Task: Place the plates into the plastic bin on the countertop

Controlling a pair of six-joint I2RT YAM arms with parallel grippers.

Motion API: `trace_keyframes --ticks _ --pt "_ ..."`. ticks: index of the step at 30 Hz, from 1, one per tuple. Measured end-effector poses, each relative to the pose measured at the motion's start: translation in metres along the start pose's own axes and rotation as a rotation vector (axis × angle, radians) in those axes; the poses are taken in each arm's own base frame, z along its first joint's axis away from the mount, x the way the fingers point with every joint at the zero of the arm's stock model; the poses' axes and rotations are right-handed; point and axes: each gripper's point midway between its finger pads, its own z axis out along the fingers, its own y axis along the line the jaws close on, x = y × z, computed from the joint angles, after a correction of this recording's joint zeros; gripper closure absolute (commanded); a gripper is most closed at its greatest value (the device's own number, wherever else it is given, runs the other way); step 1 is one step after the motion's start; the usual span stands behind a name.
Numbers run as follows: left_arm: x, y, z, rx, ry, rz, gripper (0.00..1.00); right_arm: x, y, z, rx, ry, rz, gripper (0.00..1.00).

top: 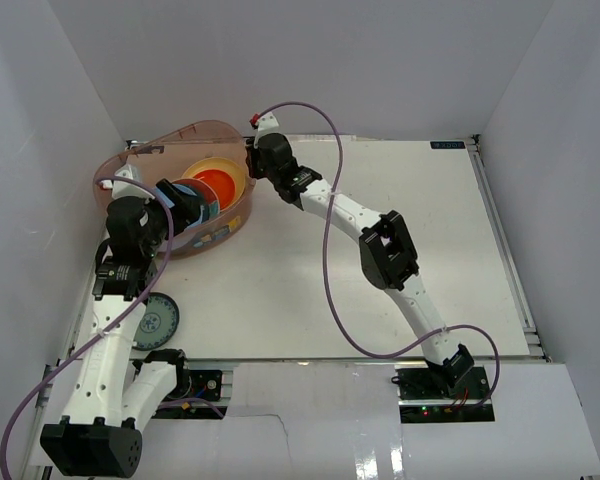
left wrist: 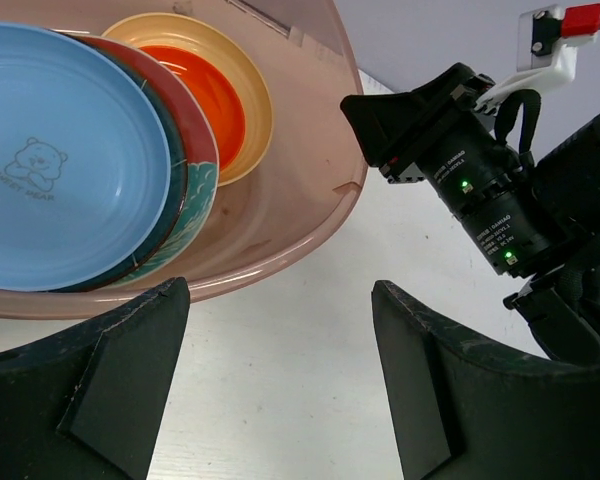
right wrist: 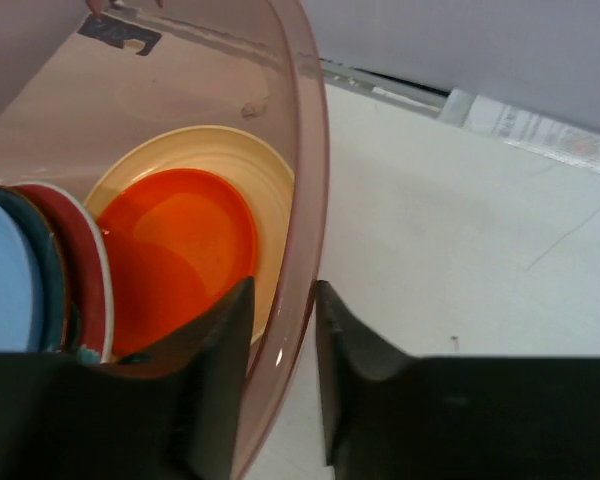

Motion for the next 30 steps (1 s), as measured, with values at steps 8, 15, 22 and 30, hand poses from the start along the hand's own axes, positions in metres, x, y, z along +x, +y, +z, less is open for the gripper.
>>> trace_keyframes --ticks 8,15,22,30 --pt "0.013 0.009 0.006 -0.021 0.034 0.000 0.15 -0.004 -0.031 -0.010 0.107 -0.027 0.124 0.92" --pt "0.022 0.023 0.017 -0.085 0.058 0.005 0.16 0.002 -0.094 -0.063 0.239 0.029 0.133 0.40" --pt "0.048 0.095 0.003 -0.370 0.003 -0.125 0.16 -0.047 -0.116 -0.122 0.164 -0.038 0.171 0.20" --pt "0.035 0.205 -0.024 -0.720 -0.153 -0.377 0.19 -0.091 -0.018 -0.246 -0.283 -0.142 0.166 0.32"
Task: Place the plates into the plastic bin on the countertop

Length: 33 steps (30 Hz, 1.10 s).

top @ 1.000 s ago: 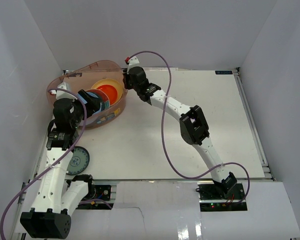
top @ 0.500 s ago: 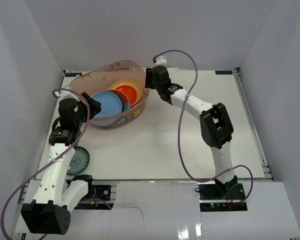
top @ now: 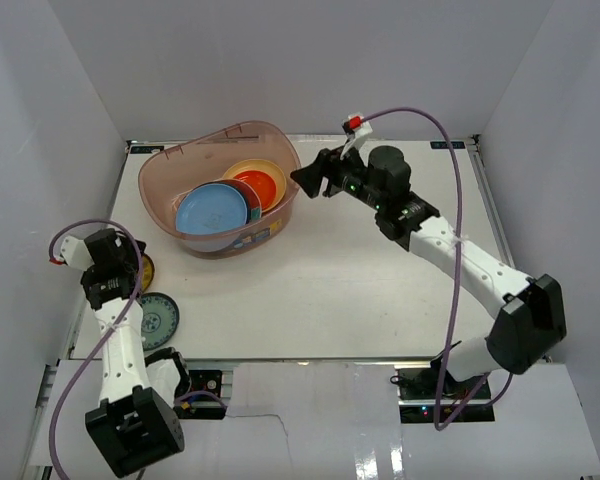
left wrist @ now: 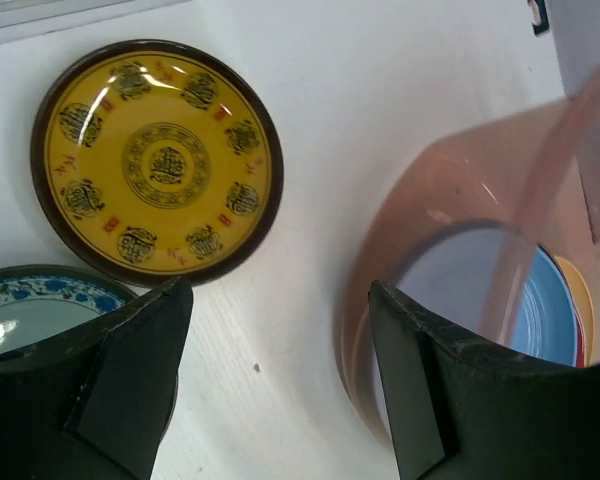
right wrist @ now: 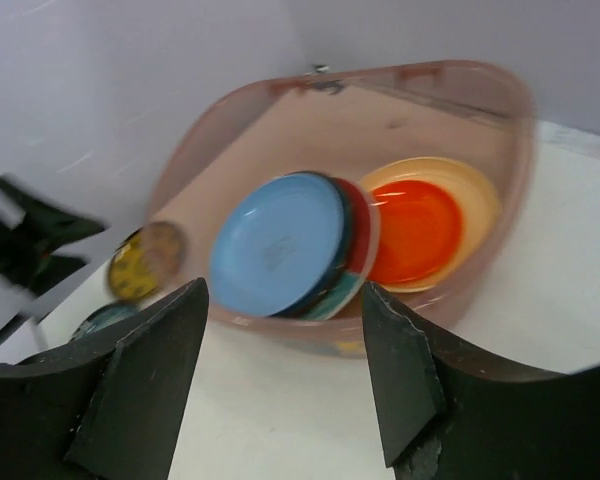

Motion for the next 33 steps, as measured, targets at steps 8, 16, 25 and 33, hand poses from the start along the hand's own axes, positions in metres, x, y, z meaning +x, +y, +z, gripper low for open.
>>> trace_keyframes --ticks 8,16,25,33 --pt "-0.011 0.065 0.042 -0.195 0.013 -0.108 0.24 0.108 0.109 -0.041 -0.333 0.195 0.024 0.34" --pt "0.000 0.119 0.059 -0.306 0.073 -0.135 0.23 0.202 0.150 -0.049 -0.390 0.383 0.038 0.30" --pt "0.010 0.135 0.092 -0.294 0.176 -0.126 0.31 0.293 0.150 -0.025 -0.322 0.550 0.182 0.33" --pt "0.008 0.120 0.116 -0.191 0.188 -0.137 0.65 0.343 0.160 0.006 -0.263 0.636 0.325 0.27"
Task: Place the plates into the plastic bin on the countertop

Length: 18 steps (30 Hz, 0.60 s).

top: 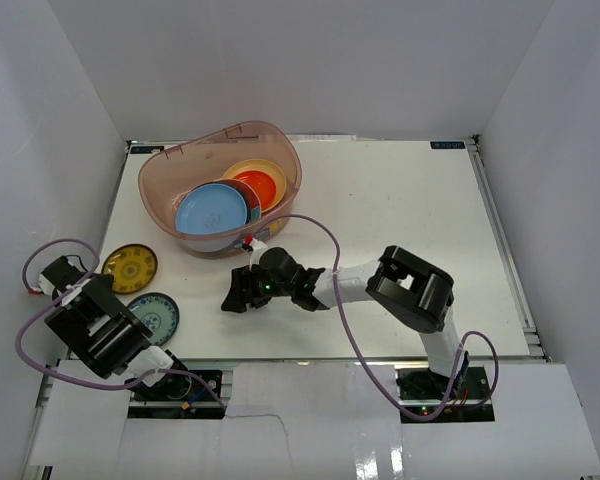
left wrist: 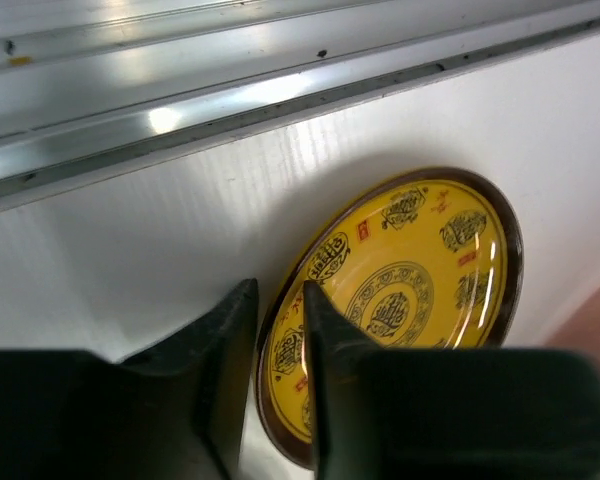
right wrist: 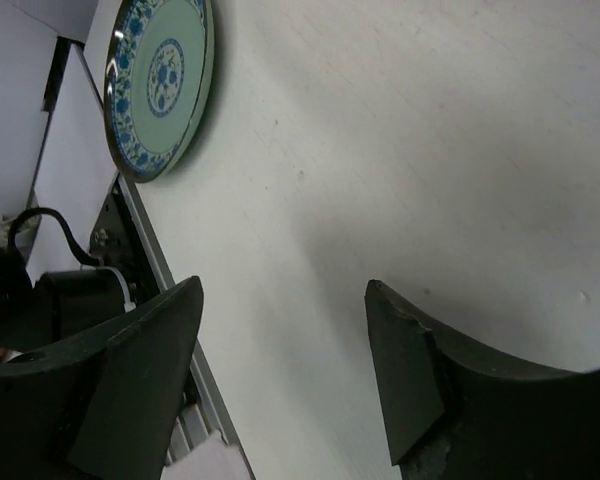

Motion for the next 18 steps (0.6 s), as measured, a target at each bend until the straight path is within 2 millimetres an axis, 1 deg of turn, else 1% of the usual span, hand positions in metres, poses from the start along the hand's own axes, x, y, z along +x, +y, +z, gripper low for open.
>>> trace_keyframes --ticks 2,3,4,7,10,12,14,15,16,18 --pt "0.002 -0.002 0.004 0.014 0.014 -0.009 0.82 -0.001 0.002 0.015 -0.010 0.000 0.033 0.21" --pt "0.004 -0.004 0.004 0.024 0.022 -0.012 0.98 -0.001 0.003 0.024 -0.012 0.000 0.048 0.20" --pt "0.006 -0.007 0.004 0.042 0.033 -0.022 1.00 -0.003 0.004 0.034 -0.014 -0.004 0.064 0.19" --pt "0.006 -0.019 0.003 0.089 0.033 -0.028 1.00 -0.014 0.018 0.061 -0.047 -0.027 0.096 0.17" --pt "0.012 -0.024 0.000 0.100 0.036 -0.043 1.00 -0.014 0.032 0.081 -0.076 -0.026 0.118 0.20" --pt "0.018 -0.027 -0.004 0.103 0.035 -0.045 1.00 -0.011 0.043 0.095 -0.094 -0.022 0.124 0.24" --pt "0.025 -0.030 -0.011 0.106 0.034 -0.049 1.00 -0.009 0.050 0.106 -0.099 -0.020 0.133 0.28" --pt "0.029 -0.031 -0.014 0.107 0.035 -0.051 1.00 -0.008 0.053 0.111 -0.100 -0.022 0.140 0.36" --pt "0.034 -0.032 -0.019 0.109 0.037 -0.050 1.00 -0.006 0.054 0.114 -0.095 -0.023 0.147 0.42" --pt "0.038 -0.033 -0.026 0.111 0.031 -0.051 1.00 0.000 0.053 0.117 -0.080 -0.021 0.160 0.45"
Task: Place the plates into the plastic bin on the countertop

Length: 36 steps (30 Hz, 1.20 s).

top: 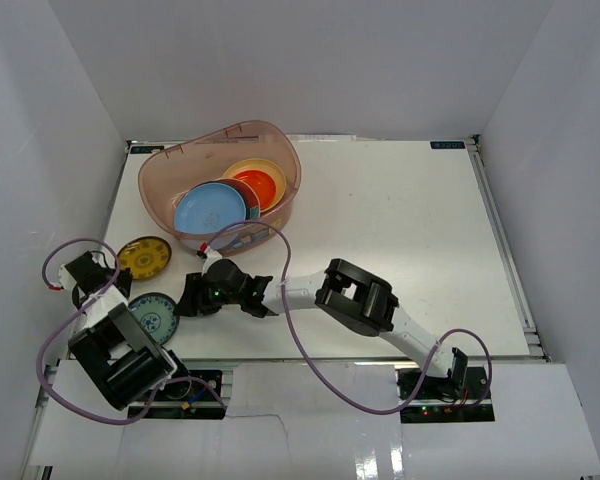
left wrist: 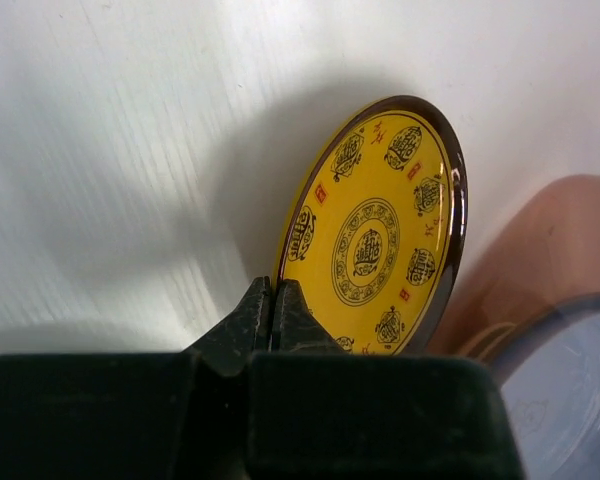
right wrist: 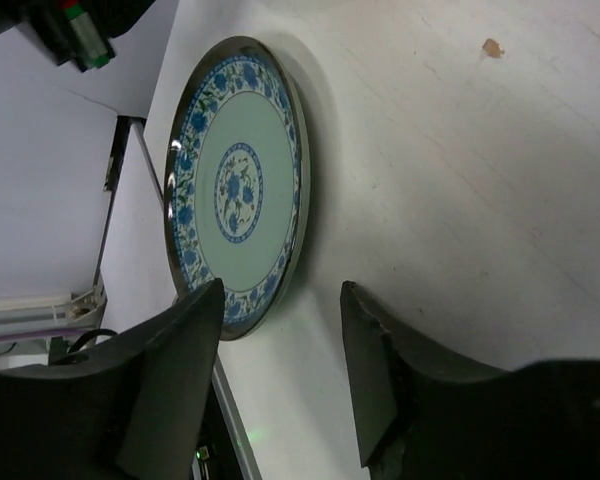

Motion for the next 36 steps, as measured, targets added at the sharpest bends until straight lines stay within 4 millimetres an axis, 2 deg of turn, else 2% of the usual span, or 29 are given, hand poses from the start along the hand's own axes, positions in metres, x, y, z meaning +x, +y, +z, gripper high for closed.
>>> trace_keyframes --ticks 2,6,9,11,12,13,17,19,23,25,29,32,36 --pt "0.002 -0.005 -0.007 0.008 -0.010 -0.001 1.00 -0.001 0.001 0.005 0.024 -0.002 0.002 0.48" --pt "-0.004 -0.024 -0.022 0.065 -0.055 -0.019 1.00 -0.007 0.007 0.024 0.065 -0.010 -0.015 0.45" --pt "-0.009 -0.033 -0.030 0.090 -0.079 -0.037 1.00 -0.008 0.004 0.028 0.092 -0.002 -0.018 0.56" --pt "-0.011 -0.038 -0.035 0.096 -0.085 -0.047 1.00 -0.007 0.002 0.028 0.107 0.007 -0.023 0.75" --pt "-0.011 -0.038 -0.036 0.093 -0.083 -0.054 1.00 -0.006 0.000 0.027 0.114 0.011 -0.028 0.80" --pt "-0.013 -0.043 -0.040 0.105 -0.091 -0.055 1.00 -0.006 -0.002 0.027 0.121 0.016 -0.034 0.91" --pt "-0.021 -0.058 -0.053 0.150 -0.122 -0.086 1.00 -0.004 -0.005 0.026 0.117 0.027 -0.041 0.92" --pt "-0.025 -0.064 -0.060 0.177 -0.140 -0.104 1.00 0.004 -0.010 0.017 0.091 0.035 -0.046 0.92" --pt "-0.034 -0.077 -0.076 0.227 -0.174 -0.114 1.00 0.018 -0.019 -0.019 0.080 0.061 -0.030 0.92" --pt "-0.041 -0.088 -0.086 0.258 -0.192 -0.109 1.00 0.019 -0.031 -0.045 0.107 0.060 -0.024 0.92" --pt "-0.046 -0.110 -0.102 0.311 -0.201 -0.072 1.00 0.005 -0.058 -0.108 0.170 0.022 -0.022 0.92" --pt "-0.040 -0.130 -0.111 0.344 -0.185 -0.007 1.00 -0.006 -0.077 -0.164 0.210 -0.032 -0.029 0.92" --pt "-0.017 -0.171 -0.117 0.397 -0.130 0.130 1.00 -0.009 -0.089 -0.217 0.232 -0.080 -0.054 0.92"
